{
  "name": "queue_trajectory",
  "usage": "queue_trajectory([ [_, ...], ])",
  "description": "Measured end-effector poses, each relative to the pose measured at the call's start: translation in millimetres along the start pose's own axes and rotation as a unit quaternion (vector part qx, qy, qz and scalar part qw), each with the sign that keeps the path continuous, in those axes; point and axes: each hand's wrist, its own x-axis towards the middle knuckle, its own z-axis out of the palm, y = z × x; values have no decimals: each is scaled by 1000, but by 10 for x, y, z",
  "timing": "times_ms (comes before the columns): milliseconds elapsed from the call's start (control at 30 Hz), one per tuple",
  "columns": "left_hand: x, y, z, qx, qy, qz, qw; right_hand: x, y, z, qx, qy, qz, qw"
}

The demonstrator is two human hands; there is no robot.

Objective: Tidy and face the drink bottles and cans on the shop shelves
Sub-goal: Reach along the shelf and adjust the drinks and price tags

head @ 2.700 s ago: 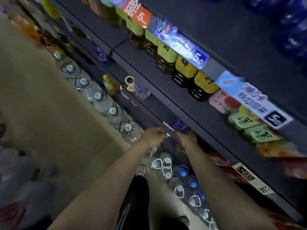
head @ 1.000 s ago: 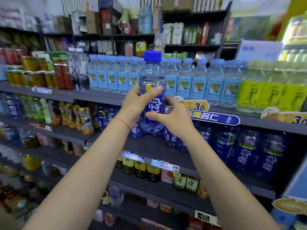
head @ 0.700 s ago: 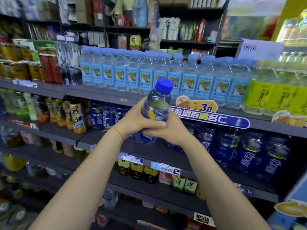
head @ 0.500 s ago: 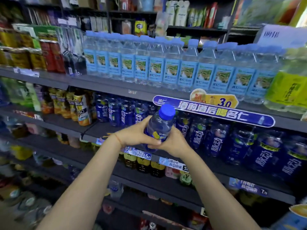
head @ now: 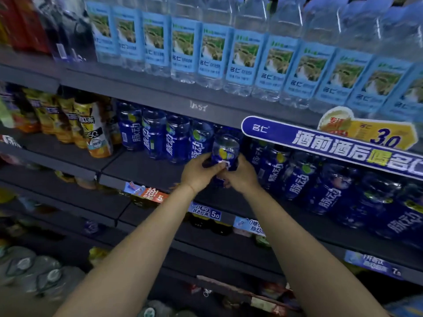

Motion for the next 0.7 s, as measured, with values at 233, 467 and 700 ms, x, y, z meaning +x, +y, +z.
queue_trajectory([
  [233,189,-82,121,-81,6,-51,995,388,131,230,-69,58,16,996],
  [467,-204,-195,-17,-101,51,-66,991,71,152,340,32,45,40,998],
  [700,-1148,-577,-242,-39,174,-135,975,-905,-4,544,137,-89,-24,986],
])
